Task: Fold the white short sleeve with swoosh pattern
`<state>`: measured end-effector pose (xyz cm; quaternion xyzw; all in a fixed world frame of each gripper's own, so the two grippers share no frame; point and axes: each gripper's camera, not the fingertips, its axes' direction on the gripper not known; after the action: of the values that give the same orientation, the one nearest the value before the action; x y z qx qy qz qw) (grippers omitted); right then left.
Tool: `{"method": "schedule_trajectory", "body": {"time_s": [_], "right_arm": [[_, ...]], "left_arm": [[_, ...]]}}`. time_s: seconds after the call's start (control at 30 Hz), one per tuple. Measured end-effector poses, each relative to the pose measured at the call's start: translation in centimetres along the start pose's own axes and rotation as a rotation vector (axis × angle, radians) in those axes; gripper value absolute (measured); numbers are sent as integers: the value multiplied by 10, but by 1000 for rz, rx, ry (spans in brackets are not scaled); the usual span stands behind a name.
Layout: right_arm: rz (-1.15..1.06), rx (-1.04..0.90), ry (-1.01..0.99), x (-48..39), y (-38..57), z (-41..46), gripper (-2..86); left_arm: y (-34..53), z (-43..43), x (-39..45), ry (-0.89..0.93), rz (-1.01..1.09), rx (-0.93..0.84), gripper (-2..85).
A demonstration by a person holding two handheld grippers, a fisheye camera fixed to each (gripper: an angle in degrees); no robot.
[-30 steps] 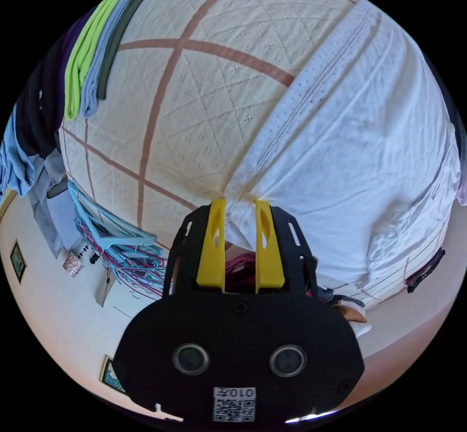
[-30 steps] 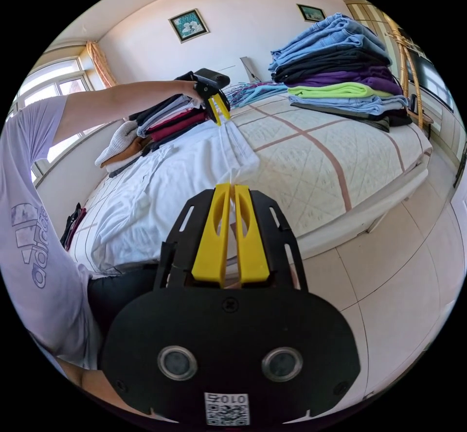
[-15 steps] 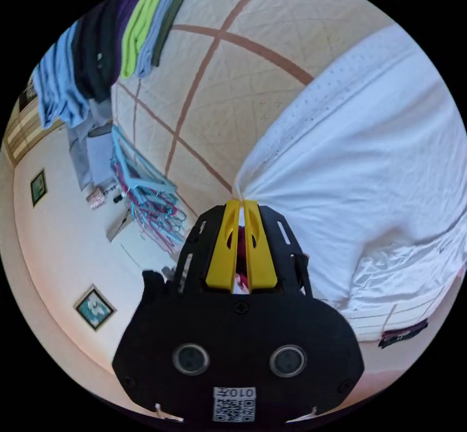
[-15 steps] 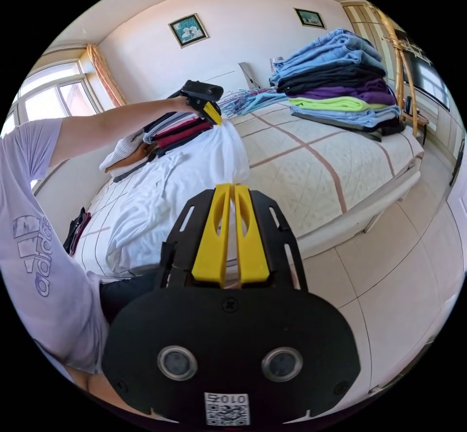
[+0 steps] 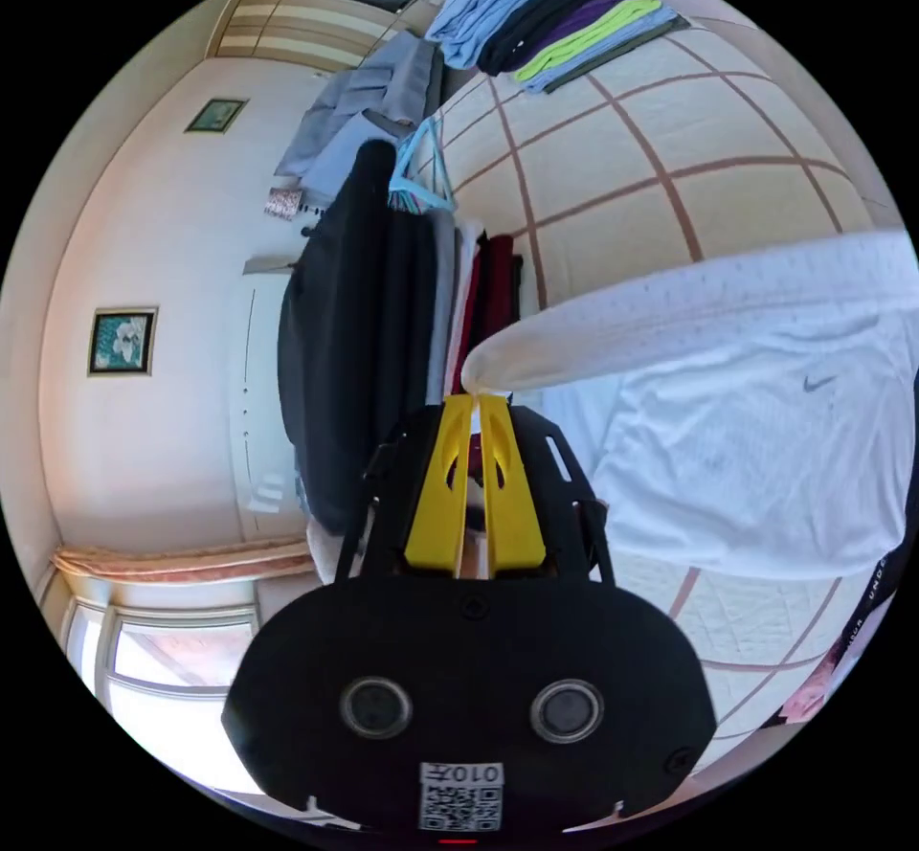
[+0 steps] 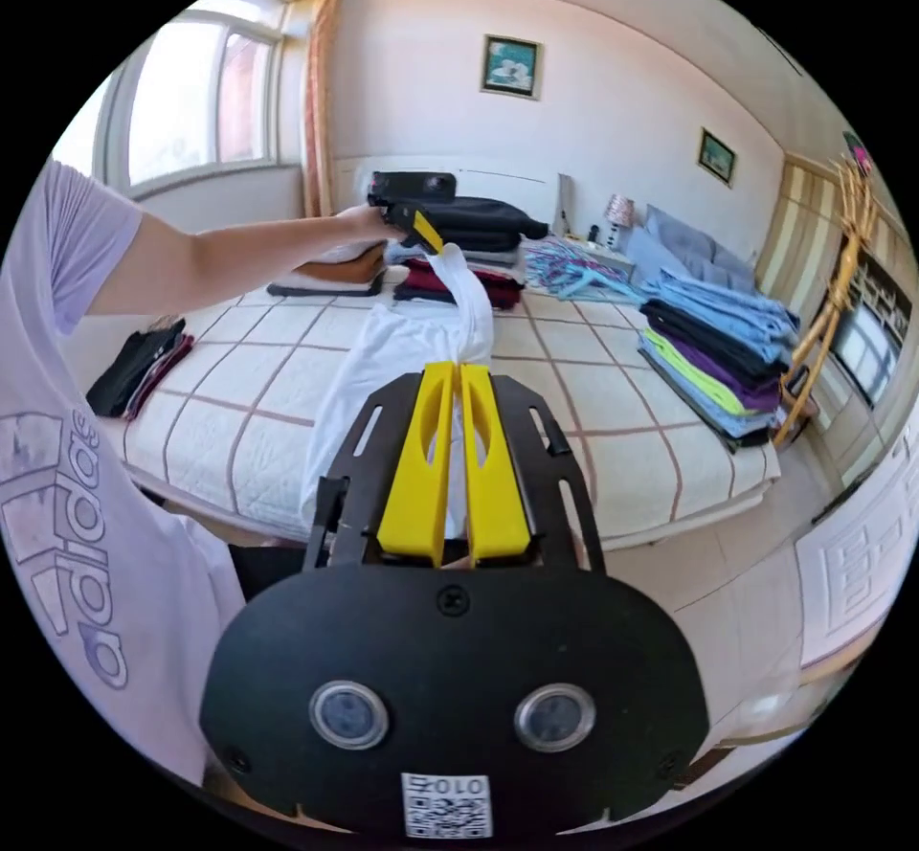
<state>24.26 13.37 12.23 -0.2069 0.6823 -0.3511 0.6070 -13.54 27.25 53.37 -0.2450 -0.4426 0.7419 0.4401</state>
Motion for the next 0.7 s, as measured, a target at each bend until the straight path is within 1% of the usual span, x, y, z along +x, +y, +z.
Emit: {"method": "schedule_trajectory", "body": {"time_s": [0.07, 0.13, 0.17, 0.27, 0.33, 0.43, 0.53, 0.7], "right_arm": [[-96, -68, -31, -54, -1, 26, 37], [-145, -135, -82, -85, 5, 55, 37], [-165, -204, -106, -102, 10, 75, 37], [-202, -306, -163, -131, 22, 106, 35], [-225, -325, -143, -144, 24, 113, 35], [-247, -334, -131, -159, 21, 118, 35], [-277, -342, -101, -175, 19, 125, 34], [-258, -345, -54, -189, 21, 139, 33]], "left_arm": [[41, 17, 6, 14, -2, 12, -1], [86, 47, 20, 36, 12, -10, -1], [95, 54, 23, 45, 11, -16, -1], [137, 84, 32, 94, -15, -27, 0], [159, 94, 32, 121, -50, -7, 1], [175, 95, 28, 99, -68, 13, 5], [188, 99, 21, 99, -57, 5, 16], [221, 102, 9, 109, -35, -9, 46]]}}
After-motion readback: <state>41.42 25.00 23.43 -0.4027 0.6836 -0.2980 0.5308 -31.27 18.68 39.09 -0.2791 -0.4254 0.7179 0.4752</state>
